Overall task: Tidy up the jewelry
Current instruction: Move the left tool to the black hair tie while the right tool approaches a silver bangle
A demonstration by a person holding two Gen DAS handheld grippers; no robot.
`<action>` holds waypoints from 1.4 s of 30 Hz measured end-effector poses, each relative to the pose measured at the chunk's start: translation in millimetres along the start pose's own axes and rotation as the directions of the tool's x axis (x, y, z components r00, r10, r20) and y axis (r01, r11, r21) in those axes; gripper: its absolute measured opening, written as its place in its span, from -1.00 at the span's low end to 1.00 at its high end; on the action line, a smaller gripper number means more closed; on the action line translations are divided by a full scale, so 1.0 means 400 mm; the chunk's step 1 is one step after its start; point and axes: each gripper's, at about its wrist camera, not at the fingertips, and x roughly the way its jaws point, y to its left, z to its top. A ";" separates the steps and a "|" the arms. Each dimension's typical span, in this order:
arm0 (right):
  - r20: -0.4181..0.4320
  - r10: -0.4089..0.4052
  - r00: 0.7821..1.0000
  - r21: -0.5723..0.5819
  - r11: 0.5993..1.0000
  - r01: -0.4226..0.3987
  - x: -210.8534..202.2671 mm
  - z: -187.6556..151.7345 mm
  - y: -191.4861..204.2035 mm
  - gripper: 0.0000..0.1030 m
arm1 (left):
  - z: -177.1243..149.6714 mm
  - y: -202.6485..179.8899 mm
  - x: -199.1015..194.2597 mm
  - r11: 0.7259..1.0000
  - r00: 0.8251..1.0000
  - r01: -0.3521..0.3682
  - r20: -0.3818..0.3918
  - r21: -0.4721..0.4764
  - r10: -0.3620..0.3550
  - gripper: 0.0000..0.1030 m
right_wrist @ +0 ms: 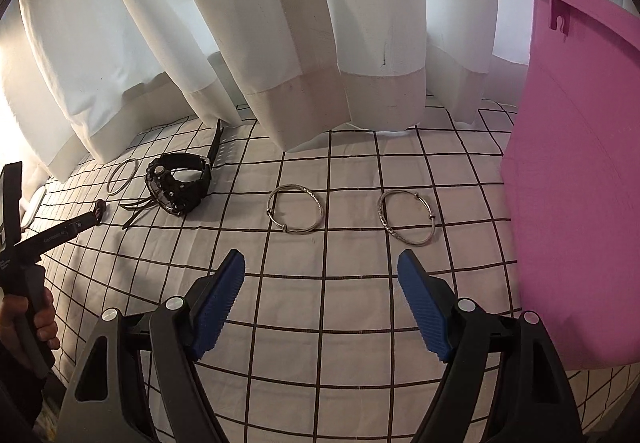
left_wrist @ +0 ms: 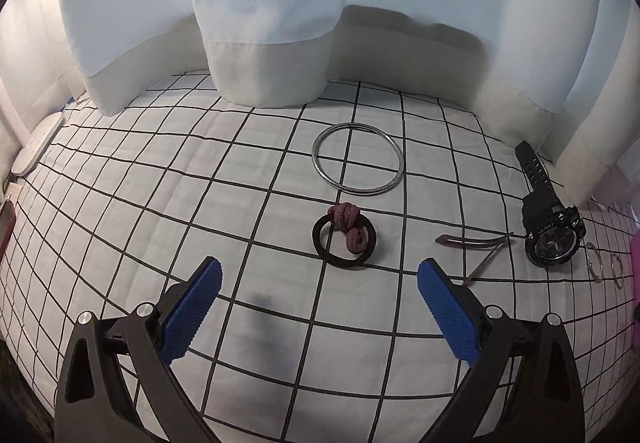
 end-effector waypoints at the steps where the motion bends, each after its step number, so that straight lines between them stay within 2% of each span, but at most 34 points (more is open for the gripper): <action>1: 0.001 -0.001 1.000 0.005 1.000 0.001 0.008 -0.001 -0.007 0.46 | 0.001 -0.004 0.005 1.000 1.000 -0.005 0.003 0.010 0.005 0.87; 5: 0.007 -0.004 1.000 0.034 0.999 0.003 0.031 0.000 -0.032 0.46 | 0.005 -0.016 0.028 0.998 0.999 -0.042 -0.002 0.039 0.042 0.87; 11: 0.011 -0.024 1.000 0.057 0.998 0.024 0.045 0.008 -0.055 0.46 | 0.009 0.000 0.052 0.998 0.998 -0.059 -0.015 0.018 0.059 0.87; 15: 0.001 -0.047 0.999 0.036 0.998 0.047 0.059 0.012 -0.054 0.46 | 0.016 0.021 0.067 0.998 0.998 -0.051 -0.029 -0.027 0.051 0.87; 24: -0.027 -0.073 0.997 0.024 0.997 0.073 0.096 0.020 -0.069 0.46 | 0.036 0.023 0.080 0.998 0.998 -0.052 -0.021 -0.036 0.051 0.90; 34: -0.068 -0.164 0.984 0.009 0.986 0.165 0.158 0.048 -0.105 0.46 | 0.040 0.022 0.086 0.998 0.999 -0.051 -0.006 -0.038 0.051 0.90; 42: -0.043 -0.186 0.982 0.010 0.982 0.186 0.175 0.051 -0.110 0.66 | 0.043 0.021 0.089 0.998 0.999 -0.053 -0.005 -0.041 0.053 0.90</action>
